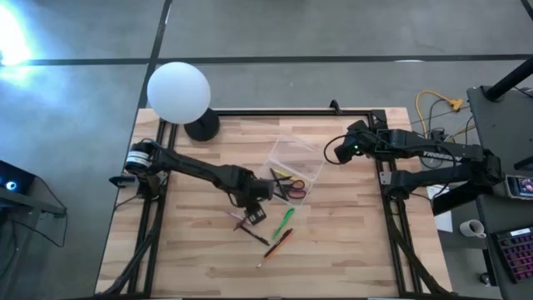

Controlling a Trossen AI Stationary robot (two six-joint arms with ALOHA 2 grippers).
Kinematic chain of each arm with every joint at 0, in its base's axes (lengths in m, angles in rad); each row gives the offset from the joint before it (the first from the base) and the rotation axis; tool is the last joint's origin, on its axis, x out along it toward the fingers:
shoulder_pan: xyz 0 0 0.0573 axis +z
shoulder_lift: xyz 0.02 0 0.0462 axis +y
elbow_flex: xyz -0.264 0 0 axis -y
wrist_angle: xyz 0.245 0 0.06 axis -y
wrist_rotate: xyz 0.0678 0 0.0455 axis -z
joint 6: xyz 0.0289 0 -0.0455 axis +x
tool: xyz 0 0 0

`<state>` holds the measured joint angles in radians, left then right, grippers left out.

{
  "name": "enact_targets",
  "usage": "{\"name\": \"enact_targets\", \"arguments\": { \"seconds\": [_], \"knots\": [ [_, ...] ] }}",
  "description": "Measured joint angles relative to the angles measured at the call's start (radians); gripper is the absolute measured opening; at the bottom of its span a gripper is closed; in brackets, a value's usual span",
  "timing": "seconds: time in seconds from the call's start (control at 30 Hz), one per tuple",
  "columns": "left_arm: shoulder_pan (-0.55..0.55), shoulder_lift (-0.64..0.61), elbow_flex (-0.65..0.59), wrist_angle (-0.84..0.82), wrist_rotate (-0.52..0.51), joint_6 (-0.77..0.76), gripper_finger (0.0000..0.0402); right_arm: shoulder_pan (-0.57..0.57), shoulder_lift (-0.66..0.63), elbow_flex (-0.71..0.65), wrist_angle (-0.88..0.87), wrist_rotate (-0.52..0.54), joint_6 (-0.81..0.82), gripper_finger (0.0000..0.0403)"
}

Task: Pick & place school supplies into a supply box
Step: Put the brown pen into the supply box

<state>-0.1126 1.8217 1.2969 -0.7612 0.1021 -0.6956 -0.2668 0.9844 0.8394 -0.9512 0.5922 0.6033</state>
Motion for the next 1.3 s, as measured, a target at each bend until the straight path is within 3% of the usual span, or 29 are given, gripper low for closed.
{"name": "enact_targets", "arguments": {
  "seconds": [0.47,0.67,0.8,1.0,1.17,1.3],
  "knots": [
    [-0.067,0.003,-0.145,0.149,-0.005,-0.085,0.0134,0.0,0.0,0.0,0.002,0.006,-0.012,0.0196],
    [-0.079,0.0,-0.192,0.186,-0.077,-0.086,0.0132,0.0,0.0,0.0,0.002,0.012,-0.012,0.0196],
    [-0.077,-0.001,-0.208,0.187,-0.112,-0.086,0.0105,0.0,0.0,0.0,0.003,0.013,-0.012,0.0196],
    [-0.074,0.0,-0.209,0.181,-0.134,-0.046,0.0019,0.0,0.0,0.0,0.003,0.013,-0.012,0.0196],
    [-0.073,-0.015,-0.206,0.172,-0.14,0.007,0.0018,0.0,0.0,0.0,0.003,0.013,-0.013,0.0196],
    [-0.068,-0.044,-0.133,0.073,-0.184,0.172,0.0017,-0.001,0.0,0.0,0.002,0.013,-0.023,0.0196]
  ]
}}
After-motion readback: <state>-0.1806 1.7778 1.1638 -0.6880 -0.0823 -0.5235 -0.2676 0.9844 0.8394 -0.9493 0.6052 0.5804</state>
